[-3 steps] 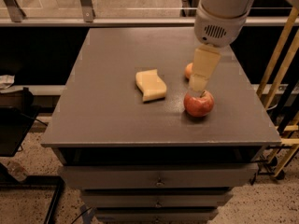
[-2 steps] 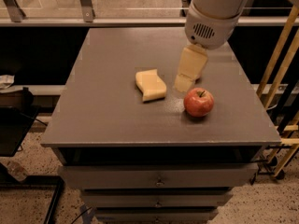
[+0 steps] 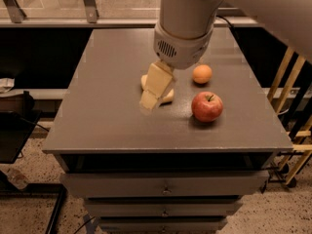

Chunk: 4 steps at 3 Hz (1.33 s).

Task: Pick sponge

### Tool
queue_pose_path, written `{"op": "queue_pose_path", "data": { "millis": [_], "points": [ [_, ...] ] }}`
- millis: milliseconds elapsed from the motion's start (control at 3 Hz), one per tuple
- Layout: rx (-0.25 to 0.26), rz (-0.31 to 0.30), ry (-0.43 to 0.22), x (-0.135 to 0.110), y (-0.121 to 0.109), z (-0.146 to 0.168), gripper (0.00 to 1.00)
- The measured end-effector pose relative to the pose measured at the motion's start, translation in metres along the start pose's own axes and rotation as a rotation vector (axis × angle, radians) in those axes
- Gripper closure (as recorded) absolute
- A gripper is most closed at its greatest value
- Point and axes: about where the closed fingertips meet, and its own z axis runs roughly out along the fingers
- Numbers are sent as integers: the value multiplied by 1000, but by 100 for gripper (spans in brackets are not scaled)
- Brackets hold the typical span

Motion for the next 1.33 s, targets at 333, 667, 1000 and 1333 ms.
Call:
{"op": "queue_pose_path", "data": {
  "millis": [333, 667, 1000, 1333],
  "points": [
    [-18, 62, 43, -17, 6, 30, 0],
    [-35, 124, 67, -30, -3, 55, 0],
    [-66, 174, 62, -43, -12, 71, 0],
    [-95, 202, 60, -54, -13, 83, 0]
  ]
}}
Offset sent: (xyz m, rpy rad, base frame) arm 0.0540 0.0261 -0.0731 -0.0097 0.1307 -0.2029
